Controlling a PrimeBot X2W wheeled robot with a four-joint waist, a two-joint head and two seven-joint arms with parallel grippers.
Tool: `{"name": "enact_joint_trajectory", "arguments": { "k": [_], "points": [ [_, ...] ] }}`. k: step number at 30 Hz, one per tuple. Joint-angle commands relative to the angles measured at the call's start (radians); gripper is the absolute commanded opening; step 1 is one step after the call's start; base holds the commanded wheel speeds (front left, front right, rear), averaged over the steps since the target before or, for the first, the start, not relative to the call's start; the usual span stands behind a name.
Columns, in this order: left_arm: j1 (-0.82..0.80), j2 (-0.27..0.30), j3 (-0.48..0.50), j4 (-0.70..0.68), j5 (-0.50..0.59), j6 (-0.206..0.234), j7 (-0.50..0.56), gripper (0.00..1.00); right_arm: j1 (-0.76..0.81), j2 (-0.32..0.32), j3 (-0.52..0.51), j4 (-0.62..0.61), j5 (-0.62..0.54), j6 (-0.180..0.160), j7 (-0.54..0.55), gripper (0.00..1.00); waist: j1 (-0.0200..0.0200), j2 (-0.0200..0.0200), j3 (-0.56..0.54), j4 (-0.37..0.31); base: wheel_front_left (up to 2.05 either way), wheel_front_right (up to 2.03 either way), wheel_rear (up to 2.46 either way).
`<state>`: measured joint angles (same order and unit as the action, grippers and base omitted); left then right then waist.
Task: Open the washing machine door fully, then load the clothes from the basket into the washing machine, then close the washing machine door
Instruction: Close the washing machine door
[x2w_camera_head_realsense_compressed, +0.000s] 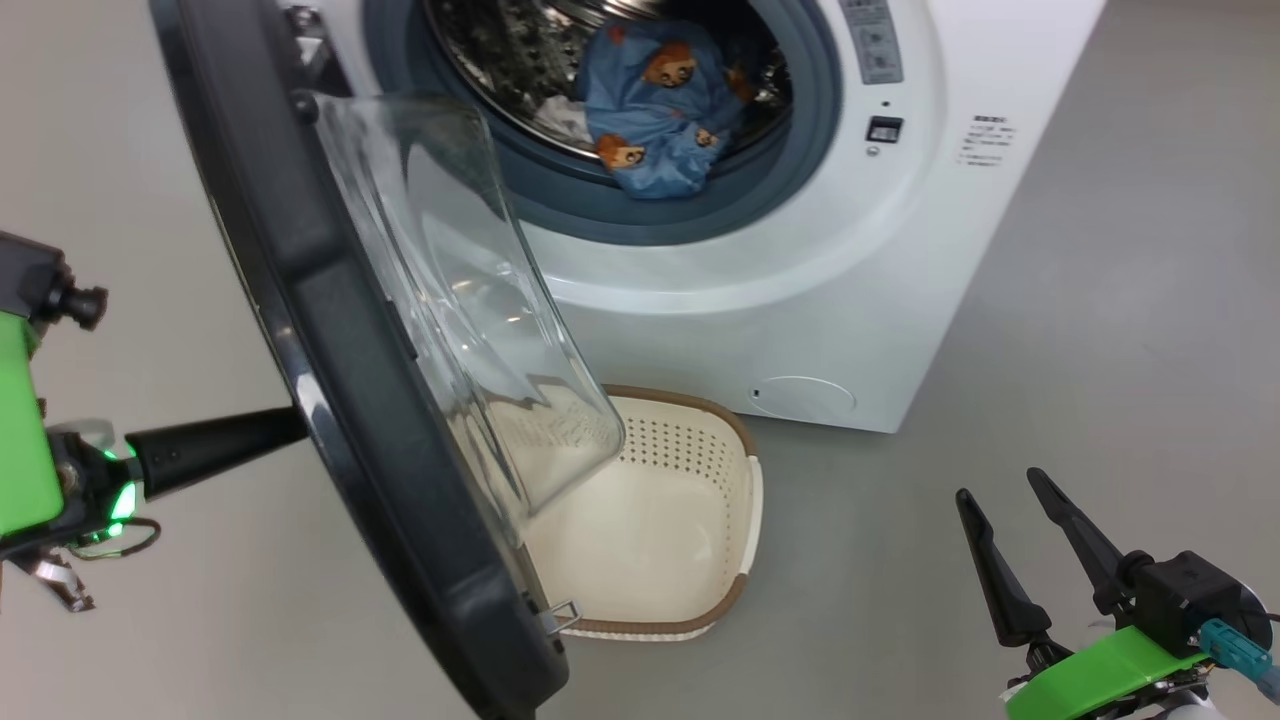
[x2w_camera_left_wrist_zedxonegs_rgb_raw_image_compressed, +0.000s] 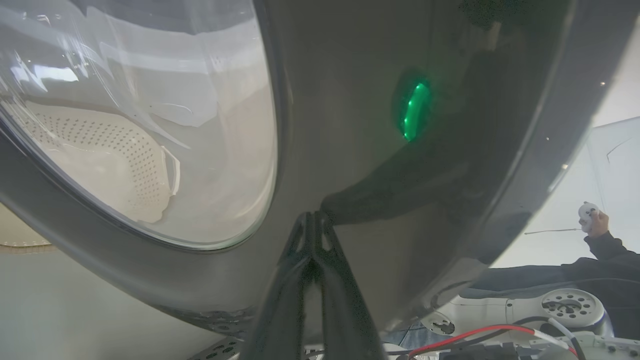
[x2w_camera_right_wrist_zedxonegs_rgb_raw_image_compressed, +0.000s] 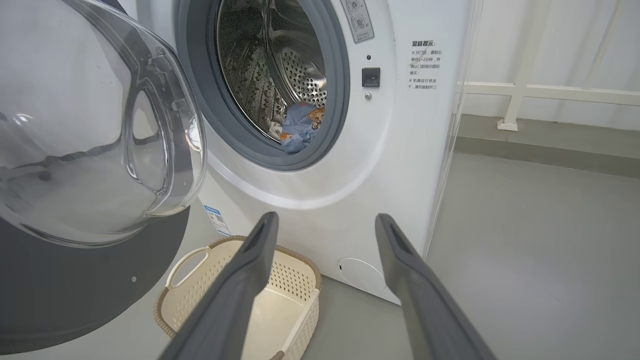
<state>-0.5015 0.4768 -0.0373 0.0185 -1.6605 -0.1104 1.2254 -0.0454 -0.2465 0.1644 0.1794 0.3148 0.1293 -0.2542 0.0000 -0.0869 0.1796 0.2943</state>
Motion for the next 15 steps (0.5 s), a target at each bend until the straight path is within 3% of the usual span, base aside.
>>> {"name": "enact_joint_trajectory", "arguments": {
  "k": [1, 15],
  "points": [
    [-0.059, 0.036, 0.041, -0.031, -0.001, -0.006, -0.009, 0.0, 0.001, -0.005, 0.016, -0.028, -0.009, 0.001, -0.008, 1.0, 0.0, -0.0001, 0.009, -0.029, 0.0, 0.0, 0.0],
    [-0.103, -0.008, 0.04, -0.005, 0.022, -0.015, -0.05, 0.0, -0.001, 0.004, -0.002, -0.038, -0.015, 0.001, -0.008, 1.0, 0.0, -0.0001, 0.028, -0.126, 0.0, 0.0, 0.0]
  ]
}}
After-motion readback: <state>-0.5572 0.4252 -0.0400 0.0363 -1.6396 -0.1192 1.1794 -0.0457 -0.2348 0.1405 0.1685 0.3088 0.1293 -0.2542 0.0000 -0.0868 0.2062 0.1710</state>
